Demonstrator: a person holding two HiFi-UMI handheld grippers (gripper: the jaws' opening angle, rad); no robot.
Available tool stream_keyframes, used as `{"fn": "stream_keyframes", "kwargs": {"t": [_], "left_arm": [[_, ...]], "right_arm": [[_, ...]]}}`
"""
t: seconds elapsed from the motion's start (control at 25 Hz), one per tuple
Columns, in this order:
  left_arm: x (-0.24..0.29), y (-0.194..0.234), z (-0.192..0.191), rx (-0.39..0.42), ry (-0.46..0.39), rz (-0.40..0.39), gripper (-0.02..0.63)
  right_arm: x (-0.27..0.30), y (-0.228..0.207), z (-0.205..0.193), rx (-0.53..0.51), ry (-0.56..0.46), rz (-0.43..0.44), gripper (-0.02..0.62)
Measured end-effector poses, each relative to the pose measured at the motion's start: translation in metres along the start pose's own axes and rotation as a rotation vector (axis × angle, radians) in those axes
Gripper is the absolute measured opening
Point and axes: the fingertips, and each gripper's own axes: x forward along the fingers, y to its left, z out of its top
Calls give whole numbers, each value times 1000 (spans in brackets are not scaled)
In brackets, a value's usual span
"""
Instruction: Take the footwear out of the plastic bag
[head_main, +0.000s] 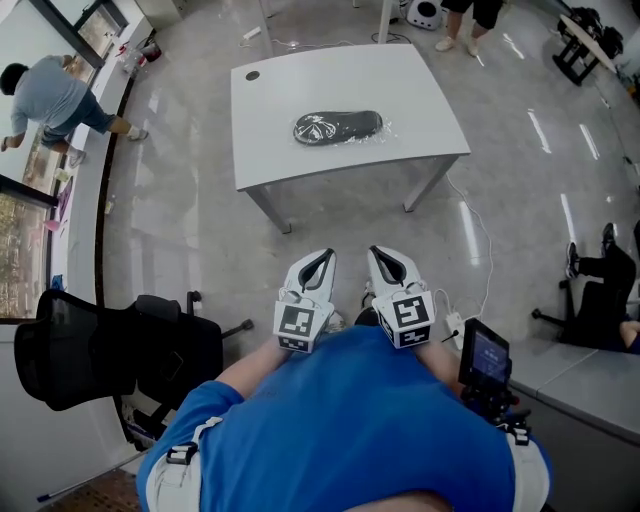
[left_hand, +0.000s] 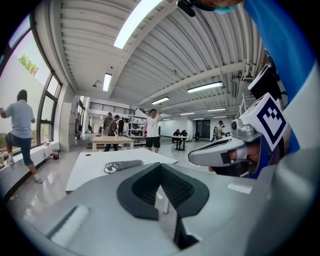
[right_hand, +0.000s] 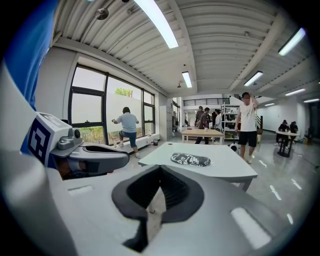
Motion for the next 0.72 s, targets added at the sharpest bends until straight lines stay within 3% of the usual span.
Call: {"fn": "stream_keyframes", "kwargs": {"t": [0.32,0.72], "left_arm": [[50,38,7,-2,14,37,2],[155,76,31,10,21,99,2]], "right_arm": [[55,-35,18,4,-7,30,3],[125,-113,45,-8,-12,107,3]]}}
